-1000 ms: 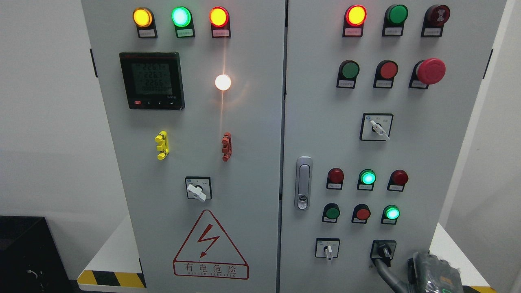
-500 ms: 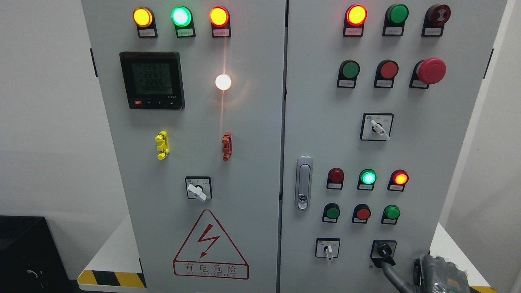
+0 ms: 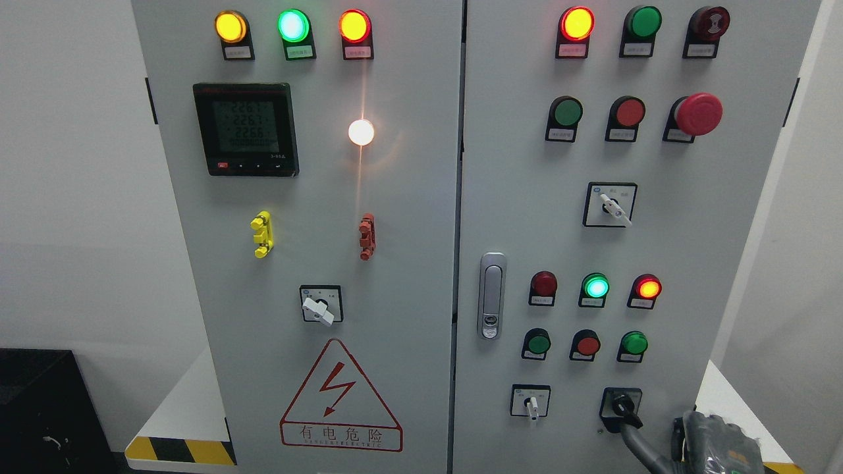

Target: Flip black knob to close circuit

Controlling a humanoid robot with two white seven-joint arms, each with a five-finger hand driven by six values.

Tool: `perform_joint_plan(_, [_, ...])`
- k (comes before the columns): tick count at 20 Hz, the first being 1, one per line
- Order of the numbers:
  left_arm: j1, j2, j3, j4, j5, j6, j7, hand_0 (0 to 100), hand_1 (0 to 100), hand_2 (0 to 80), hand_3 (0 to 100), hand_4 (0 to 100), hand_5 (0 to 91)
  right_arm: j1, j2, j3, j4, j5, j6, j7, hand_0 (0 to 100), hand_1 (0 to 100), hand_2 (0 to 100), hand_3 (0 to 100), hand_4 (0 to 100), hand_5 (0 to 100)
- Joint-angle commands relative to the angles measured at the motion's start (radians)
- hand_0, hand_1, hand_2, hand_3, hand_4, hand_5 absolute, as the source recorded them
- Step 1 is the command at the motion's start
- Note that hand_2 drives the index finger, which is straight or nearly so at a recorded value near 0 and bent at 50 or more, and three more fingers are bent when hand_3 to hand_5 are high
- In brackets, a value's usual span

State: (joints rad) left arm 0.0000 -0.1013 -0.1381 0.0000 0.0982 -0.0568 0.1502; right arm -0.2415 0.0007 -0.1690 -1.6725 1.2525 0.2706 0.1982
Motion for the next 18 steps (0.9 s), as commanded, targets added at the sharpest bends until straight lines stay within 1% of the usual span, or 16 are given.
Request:
perform_joint_plan(1, [0.023,0.0,0.0,-0.029,0.0,0.0,0.0,12,56,0.0,0,0,0.0,-0.004,0.013,0.002,-0.01,-0.015,-0.001,-0.025,0,0,90,100,98,100])
perform_joint_plan(12, [0.023,0.0,0.0,-0.029,0.0,0.0,0.0,12,56,0.0,0,0,0.0,0.007,0.013,0.006,-0.023,-0.034,-0.008,-0.022,0,0,90,100,98,100])
perform_joint_plan(18, [0.023,0.0,0.0,-0.029,0.0,0.0,0.0,12,56,0.0,0,0,0.0,0.013,0.012,0.031,-0.024,-0.045,-0.011,-0.02,0,0,90,100,98,100])
